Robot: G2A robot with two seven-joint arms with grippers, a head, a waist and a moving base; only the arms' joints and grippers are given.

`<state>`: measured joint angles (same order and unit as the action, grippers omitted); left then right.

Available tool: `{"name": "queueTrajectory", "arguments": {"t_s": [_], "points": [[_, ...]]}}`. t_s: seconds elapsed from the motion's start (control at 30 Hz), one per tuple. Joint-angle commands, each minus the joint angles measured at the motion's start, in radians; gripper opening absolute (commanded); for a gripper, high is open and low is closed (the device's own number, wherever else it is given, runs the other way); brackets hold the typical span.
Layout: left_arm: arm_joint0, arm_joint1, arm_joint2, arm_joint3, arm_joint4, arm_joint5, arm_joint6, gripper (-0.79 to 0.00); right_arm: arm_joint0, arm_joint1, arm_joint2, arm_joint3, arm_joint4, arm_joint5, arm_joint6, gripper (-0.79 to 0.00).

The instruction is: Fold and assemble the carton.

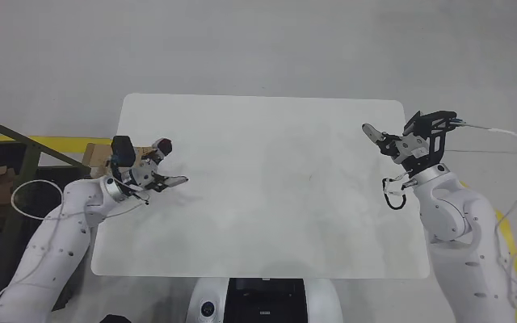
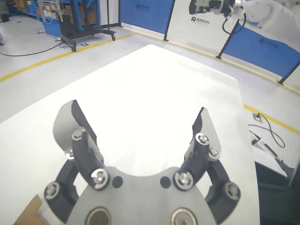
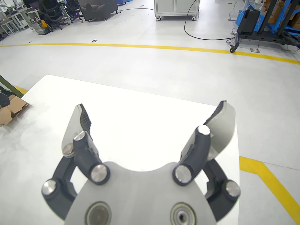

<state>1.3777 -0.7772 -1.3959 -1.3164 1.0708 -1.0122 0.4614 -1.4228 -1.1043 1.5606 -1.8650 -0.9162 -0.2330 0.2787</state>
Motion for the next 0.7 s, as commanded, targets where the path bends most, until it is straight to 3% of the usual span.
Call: {"name": "queueTrajectory", "arguments": {"t_s": [0.0,0.23,0.43,0.67], "points": [[0.019,0.023,-0.014,0.031,-0.124,0.000,-0.019,0.000,0.000,0.000,0.000,0.000,0.000,0.000,0.000,0.000],[0.045,0.087,-0.002,0.096,-0.611,0.000,-0.190,0.000,0.000,0.000,0.000,0.000,0.000,0.000,0.000,0.000],[0.058,0.131,-0.005,0.112,-1.062,0.000,-0.469,0.000,0.000,0.000,0.000,0.000,0.000,0.000,0.000,0.000],[0.058,0.131,-0.005,0.112,-1.062,0.000,-0.469,0.000,0.000,0.000,0.000,0.000,0.000,0.000,0.000,0.000]]}}
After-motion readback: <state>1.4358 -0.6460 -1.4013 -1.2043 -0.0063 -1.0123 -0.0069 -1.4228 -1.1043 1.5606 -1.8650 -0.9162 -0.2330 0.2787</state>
